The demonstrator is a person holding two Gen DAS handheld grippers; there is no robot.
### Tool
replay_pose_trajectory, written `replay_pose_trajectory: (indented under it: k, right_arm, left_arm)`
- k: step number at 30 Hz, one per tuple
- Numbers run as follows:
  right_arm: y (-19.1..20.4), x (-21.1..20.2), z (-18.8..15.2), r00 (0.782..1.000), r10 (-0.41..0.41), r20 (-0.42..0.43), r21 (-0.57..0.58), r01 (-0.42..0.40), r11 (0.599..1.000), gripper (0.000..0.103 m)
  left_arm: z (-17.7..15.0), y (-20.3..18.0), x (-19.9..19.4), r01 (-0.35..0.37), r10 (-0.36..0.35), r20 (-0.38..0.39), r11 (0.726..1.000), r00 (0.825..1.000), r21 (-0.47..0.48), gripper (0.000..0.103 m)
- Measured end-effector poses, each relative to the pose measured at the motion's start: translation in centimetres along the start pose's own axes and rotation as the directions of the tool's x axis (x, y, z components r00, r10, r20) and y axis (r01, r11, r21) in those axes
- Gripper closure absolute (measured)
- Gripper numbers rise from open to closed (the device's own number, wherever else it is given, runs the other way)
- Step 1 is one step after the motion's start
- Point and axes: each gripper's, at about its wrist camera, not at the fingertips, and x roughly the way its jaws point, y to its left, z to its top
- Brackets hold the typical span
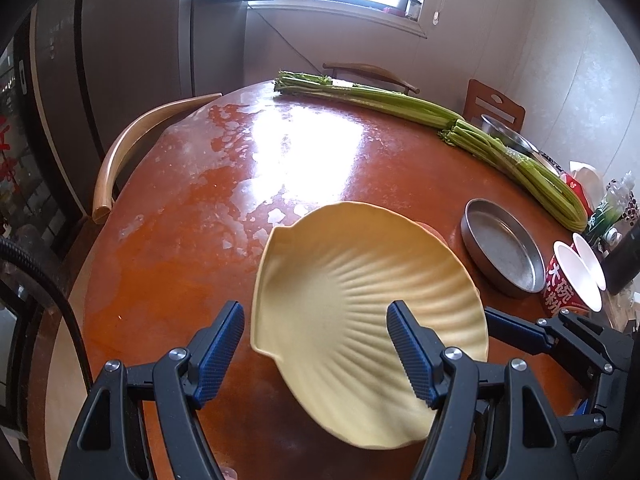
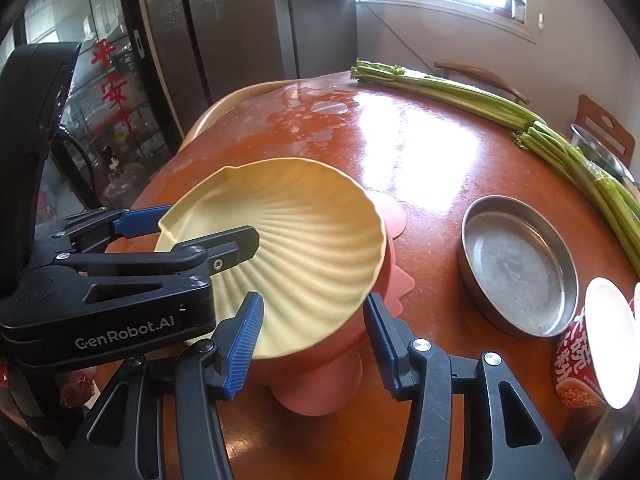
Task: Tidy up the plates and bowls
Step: 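Lower the yellow plate into the pink bowl and open the left tool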
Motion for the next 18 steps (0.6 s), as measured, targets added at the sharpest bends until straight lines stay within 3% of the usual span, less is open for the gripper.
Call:
replay_pose_trajectory:
  k: [18]
  right_arm:
    - [-3.1, -3.0, -1.1, 0.999, -0.029, 0.041, 0.093, 0.025, 0.995, 0.049]
  left_arm:
    - [0.3, -2.6, -2.0, 0.002, -0.003, 0.026, 0.999, 1.000, 0.042, 0.030]
